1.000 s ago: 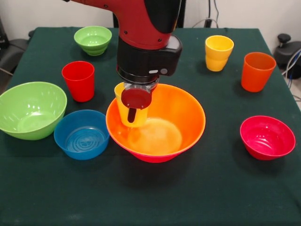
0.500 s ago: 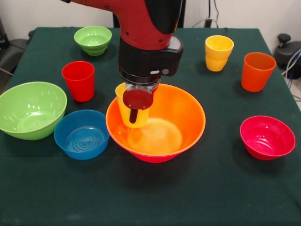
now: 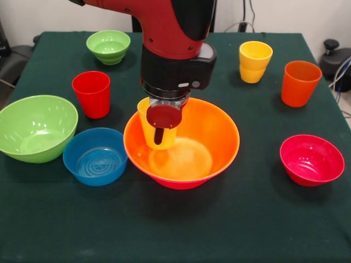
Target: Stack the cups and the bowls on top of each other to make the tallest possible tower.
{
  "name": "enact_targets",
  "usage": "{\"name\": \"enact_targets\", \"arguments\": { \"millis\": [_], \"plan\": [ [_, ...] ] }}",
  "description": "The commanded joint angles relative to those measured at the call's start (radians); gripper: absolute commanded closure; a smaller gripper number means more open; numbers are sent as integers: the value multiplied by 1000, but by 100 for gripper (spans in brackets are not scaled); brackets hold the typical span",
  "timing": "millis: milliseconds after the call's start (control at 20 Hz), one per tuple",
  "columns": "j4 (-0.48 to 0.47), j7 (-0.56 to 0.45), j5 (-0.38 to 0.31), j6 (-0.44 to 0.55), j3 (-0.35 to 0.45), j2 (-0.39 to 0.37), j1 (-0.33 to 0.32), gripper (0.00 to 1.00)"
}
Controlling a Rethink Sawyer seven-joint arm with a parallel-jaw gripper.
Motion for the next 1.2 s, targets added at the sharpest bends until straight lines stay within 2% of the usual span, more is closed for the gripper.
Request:
{"name": "enact_targets", "arguments": {
  "millis": [50, 600, 800, 1200],
  "plan": [
    [-5, -279, -98, 25, 101, 9, -3, 100],
    [-1, -259, -96, 33, 91, 15, 4, 100],
    [-8, -199, -92, 44, 49, 14, 25, 100],
    [-15, -193, -82, 64, 50, 30, 29, 100]
  ]
}}
